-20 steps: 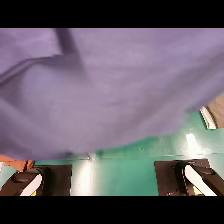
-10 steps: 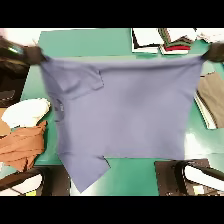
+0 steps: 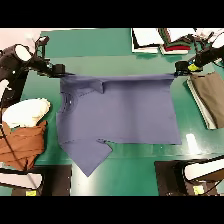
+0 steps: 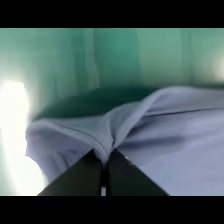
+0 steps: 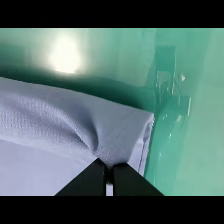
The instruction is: Fold the shirts.
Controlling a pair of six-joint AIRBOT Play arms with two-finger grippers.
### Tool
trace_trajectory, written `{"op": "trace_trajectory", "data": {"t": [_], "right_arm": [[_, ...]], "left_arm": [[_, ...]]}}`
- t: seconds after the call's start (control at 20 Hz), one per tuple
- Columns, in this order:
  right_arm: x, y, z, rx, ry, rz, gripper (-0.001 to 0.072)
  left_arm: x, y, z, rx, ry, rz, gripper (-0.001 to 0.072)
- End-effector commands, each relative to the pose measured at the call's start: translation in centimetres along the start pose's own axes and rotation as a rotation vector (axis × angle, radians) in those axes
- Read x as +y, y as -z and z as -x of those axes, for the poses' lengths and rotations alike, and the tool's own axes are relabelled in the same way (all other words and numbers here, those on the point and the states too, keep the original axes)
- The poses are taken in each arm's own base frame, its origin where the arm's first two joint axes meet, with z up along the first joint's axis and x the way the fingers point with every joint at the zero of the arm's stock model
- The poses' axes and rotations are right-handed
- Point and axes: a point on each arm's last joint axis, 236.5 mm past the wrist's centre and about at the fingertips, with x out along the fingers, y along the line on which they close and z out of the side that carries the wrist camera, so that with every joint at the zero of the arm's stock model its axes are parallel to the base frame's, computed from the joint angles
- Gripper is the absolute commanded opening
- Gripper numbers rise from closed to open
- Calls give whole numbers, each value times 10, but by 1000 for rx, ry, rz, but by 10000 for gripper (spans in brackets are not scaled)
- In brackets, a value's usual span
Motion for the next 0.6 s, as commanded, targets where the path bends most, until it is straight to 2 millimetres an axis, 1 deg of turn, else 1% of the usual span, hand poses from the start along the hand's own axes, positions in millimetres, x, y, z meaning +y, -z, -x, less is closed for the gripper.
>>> {"op": "trace_trajectory", "data": {"t": [0.0,0.05,0.15,0.2,0.3,0.4,0.45,0.5,0.55], "right_arm": [[-13,13,0,35,42,-4,21],[-15,25,-5,55,52,-8,21],[-14,49,-18,88,44,-25,21],[-14,58,-24,92,43,-31,21],[-12,72,-36,95,45,-35,22],[-11,80,-42,98,39,-45,26],[-12,83,-44,98,40,-52,65],[-11,84,-43,98,40,-58,241],[-11,82,-41,88,42,-56,407]], "left_arm": [[6,36,-3,153,0,-20,23],[7,50,-8,198,3,-10,22],[10,76,-22,258,9,13,22],[11,90,-30,288,14,26,22],[12,113,-41,332,23,50,23],[13,133,-48,375,26,67,23],[14,138,-50,388,25,71,26],[14,139,-50,391,24,76,262],[14,138,-48,385,20,93,521]]}}
